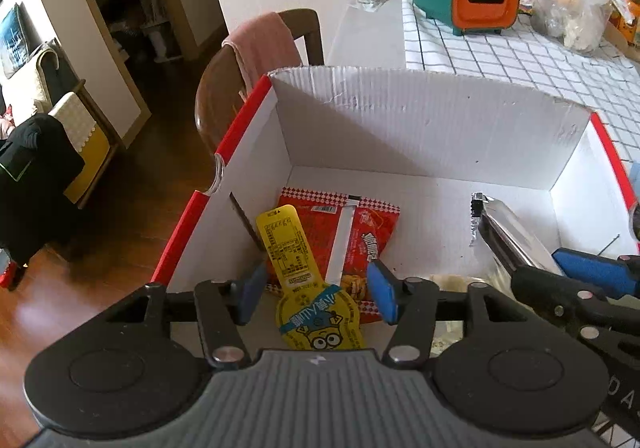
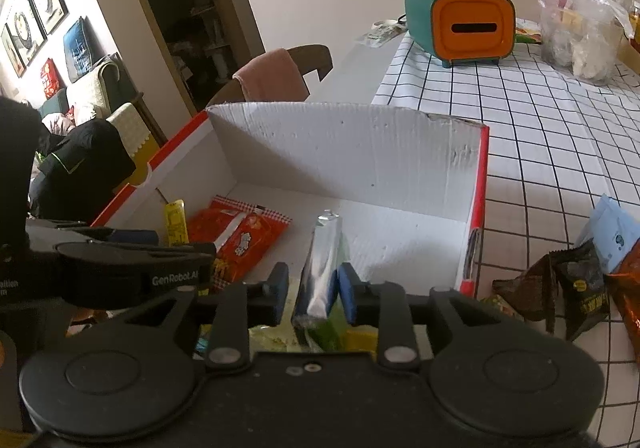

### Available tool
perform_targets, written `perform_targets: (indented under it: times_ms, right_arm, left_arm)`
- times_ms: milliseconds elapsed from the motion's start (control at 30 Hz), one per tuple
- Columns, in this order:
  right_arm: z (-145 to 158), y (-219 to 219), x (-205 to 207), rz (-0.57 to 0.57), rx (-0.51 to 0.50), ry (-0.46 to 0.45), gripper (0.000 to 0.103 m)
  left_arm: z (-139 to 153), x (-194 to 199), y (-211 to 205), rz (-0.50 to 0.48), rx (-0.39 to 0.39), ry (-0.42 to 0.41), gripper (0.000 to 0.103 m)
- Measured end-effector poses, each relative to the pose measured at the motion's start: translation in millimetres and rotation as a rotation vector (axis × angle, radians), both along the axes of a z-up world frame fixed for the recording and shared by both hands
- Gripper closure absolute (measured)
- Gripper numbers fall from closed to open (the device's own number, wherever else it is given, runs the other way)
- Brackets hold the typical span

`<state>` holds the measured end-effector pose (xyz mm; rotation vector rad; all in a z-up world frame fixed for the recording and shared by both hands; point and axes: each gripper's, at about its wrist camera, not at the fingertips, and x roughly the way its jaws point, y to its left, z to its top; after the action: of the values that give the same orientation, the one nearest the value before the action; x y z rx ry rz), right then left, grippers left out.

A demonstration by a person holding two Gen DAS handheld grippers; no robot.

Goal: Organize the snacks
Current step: 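Open the left tool releasing the yellow snack while the right tool releases the green packet, then move both tools back toward the snack pile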

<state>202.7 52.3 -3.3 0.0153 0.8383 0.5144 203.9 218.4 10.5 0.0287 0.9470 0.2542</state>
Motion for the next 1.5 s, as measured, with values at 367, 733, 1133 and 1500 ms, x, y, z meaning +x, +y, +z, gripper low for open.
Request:
perform_targets:
  times_ms: [367,733,1133,1500]
  right_arm:
    - [24.5,-17.3,-14.1,0.010,0.050,-0.054,0.038]
    - [48.3,-45.3,-34.9,0.014,0.080,-0.104,0.023]
    - [62.8,-100.2,-65.5,0.000,0.088,-0.161,0.008]
    - [59.0,-179.6,-83.0,-0.060,0.063,-0.200,0.001]
  left_arm:
    - [21.8,-18.7,-10.8,-0.026,-0.006,-0.067,0.033]
    - [44.9,-43.6,-33.2,-0.065,-0.020,-0.127,0.023]
    - [58.1,-69.7,-76.1,-0.142,-0.076,-0.174,0.019]
    - [54.4,-77.8,-135.3,-0.228,-0.175,-0.210,0.012]
